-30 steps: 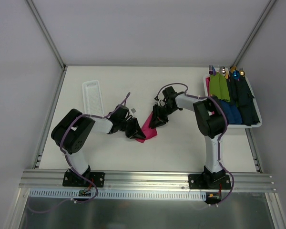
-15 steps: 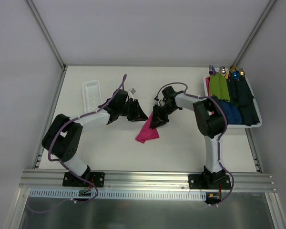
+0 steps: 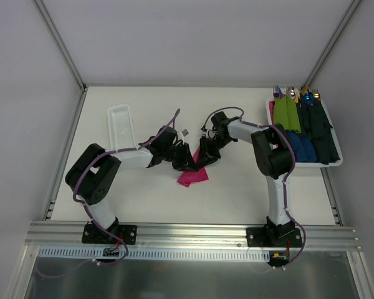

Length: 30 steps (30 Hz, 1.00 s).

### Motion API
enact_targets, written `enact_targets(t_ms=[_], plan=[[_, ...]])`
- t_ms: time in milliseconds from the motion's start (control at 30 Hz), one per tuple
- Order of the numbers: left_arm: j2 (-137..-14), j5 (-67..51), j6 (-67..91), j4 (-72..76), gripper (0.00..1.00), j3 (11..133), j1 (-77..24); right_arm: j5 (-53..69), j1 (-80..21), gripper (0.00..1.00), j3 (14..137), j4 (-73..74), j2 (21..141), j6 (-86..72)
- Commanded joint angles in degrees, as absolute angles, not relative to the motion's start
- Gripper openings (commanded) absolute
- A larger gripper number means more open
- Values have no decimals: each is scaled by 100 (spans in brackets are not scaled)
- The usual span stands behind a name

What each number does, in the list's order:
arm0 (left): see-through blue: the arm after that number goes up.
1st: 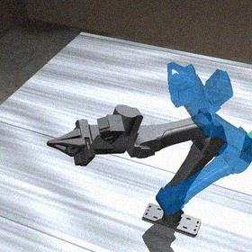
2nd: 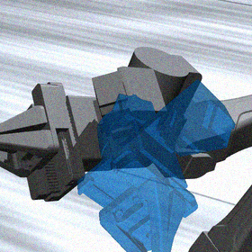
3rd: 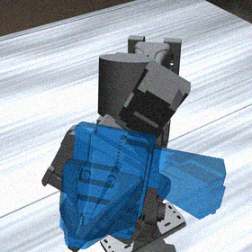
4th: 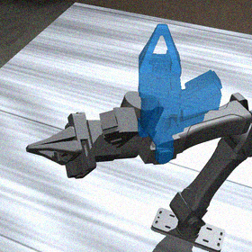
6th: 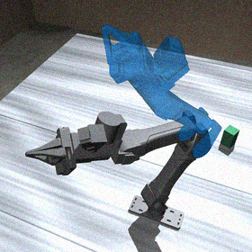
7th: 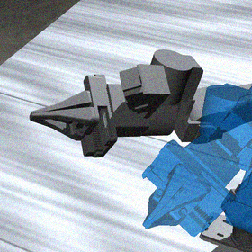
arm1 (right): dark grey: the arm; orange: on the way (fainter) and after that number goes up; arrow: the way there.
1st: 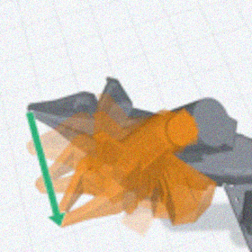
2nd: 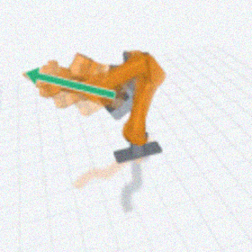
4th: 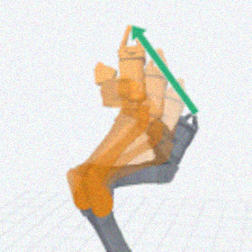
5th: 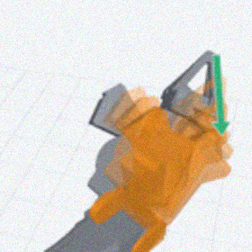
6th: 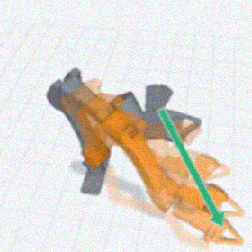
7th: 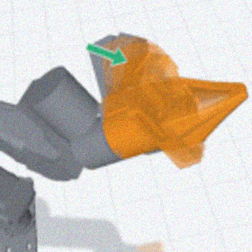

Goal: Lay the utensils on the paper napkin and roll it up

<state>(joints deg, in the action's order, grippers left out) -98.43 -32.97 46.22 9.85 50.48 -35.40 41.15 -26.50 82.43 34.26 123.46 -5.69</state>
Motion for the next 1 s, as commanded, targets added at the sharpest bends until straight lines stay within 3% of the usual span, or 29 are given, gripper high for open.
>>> enact_targets(t_ms=[0,233,567,967], plan=[[-10133,-3323,4492,1143,11,4931,-3647,3604,-2672,27,8367,3498,12551,-246],[-10388,-3041,4438,1440,10,4387,-3648,3551,-2742,27,8534,3630,12568,139],[-10284,-3832,5018,3726,16,3446,-3375,3261,-3076,27,9500,4446,13007,843],[-9589,-3929,5186,3762,17,3208,-3138,3120,-3331,26,10292,5387,13350,1757]])
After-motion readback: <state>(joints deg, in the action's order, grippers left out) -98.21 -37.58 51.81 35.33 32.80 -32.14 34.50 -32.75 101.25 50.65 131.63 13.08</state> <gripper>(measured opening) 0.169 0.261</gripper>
